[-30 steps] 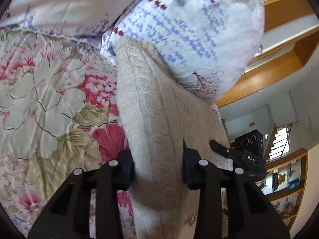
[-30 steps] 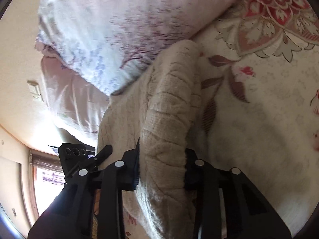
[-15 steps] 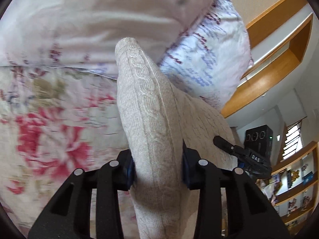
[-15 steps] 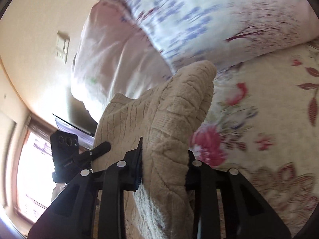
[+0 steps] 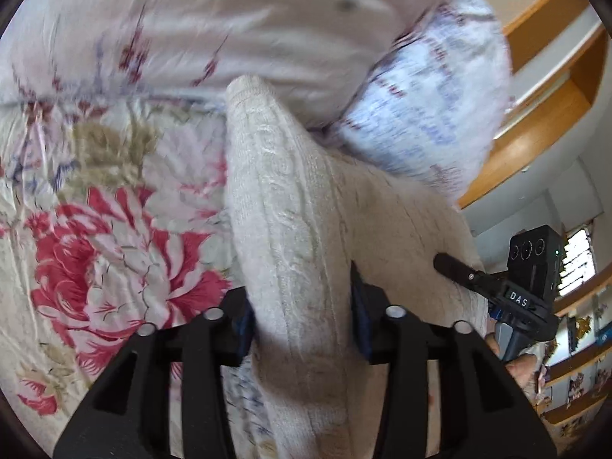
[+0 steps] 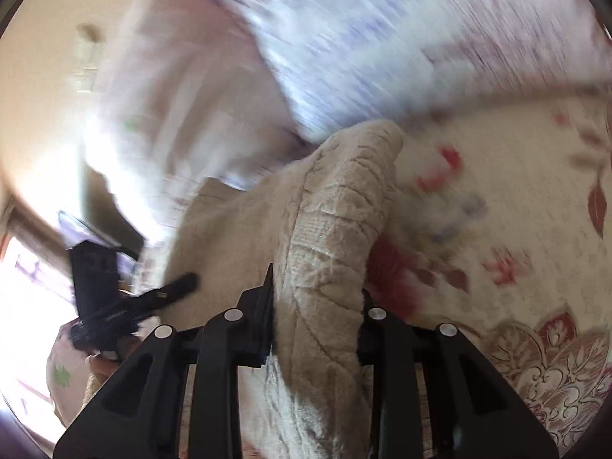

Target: Fold small clothes

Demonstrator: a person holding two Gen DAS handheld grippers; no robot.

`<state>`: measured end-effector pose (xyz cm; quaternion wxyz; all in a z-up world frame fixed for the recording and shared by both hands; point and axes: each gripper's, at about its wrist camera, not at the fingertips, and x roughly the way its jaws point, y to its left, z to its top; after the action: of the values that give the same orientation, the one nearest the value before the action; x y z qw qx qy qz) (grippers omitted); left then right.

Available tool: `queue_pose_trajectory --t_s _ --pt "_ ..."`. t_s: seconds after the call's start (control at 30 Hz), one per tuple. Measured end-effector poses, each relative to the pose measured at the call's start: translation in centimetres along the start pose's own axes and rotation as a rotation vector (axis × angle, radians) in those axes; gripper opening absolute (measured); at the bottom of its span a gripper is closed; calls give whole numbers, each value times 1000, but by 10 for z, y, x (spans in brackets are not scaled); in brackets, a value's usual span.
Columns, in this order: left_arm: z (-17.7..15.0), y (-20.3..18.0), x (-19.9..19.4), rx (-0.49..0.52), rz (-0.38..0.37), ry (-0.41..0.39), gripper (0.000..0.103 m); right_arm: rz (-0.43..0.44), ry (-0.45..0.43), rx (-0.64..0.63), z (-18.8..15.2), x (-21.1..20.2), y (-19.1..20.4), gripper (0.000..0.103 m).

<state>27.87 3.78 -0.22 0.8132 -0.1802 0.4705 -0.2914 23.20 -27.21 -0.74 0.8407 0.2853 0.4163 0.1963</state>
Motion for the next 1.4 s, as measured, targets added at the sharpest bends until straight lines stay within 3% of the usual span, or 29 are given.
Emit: queue_pose_trajectory --t_s 0.07,0.13,0.23,0.37,0.5,0.53,0.63,0.73,0.87,1.0,1.03,1.07,1.13,1.27,1.4 --pt "-1 8 4 -45 -15 -5 58 9 29 74 -1 9 -15 36" --pt "-1 12 4 -69 -27 -6 59 10 39 106 1 10 -20 41" --pt "-1 7 -2 -62 46 -16 71 10 57 108 6 9 -20 45" --pt "-4 -10 -31 22 183 -131 73 -13 -29 80 8 -26 -20 45" --pt "-15 -45 -52 158 215 -222 73 -5 -57 68 10 -45 -21 45" --pt "-19 -57 -52 204 213 -225 73 -5 -46 65 10 -43 -21 45" --pt "-27 -81 -41 301 220 -202 73 -26 -17 39 6 -30 -17 26" --pt "-29 -90 -17 368 301 -144 72 -69 -42 24 2 -27 -17 16" --pt "-29 -83 6 387 373 -97 71 -118 -32 28 4 -20 -21 14" --pt "-28 -85 19 414 419 -101 72 -164 -26 33 5 -15 -22 16" --pt "-29 -85 19 417 425 -107 73 -173 -26 30 5 -14 -21 22" --pt "-30 -87 16 416 432 -115 72 -199 -26 10 5 -17 -19 31" --pt "-38 -91 4 416 444 -154 72 -223 -62 -30 0 -30 -11 40" --pt "-59 -88 -25 432 516 -229 73 -208 -152 -200 -23 -60 20 40" --pt "-69 -76 -26 425 569 -198 73 -221 -156 -378 -48 -66 51 40"
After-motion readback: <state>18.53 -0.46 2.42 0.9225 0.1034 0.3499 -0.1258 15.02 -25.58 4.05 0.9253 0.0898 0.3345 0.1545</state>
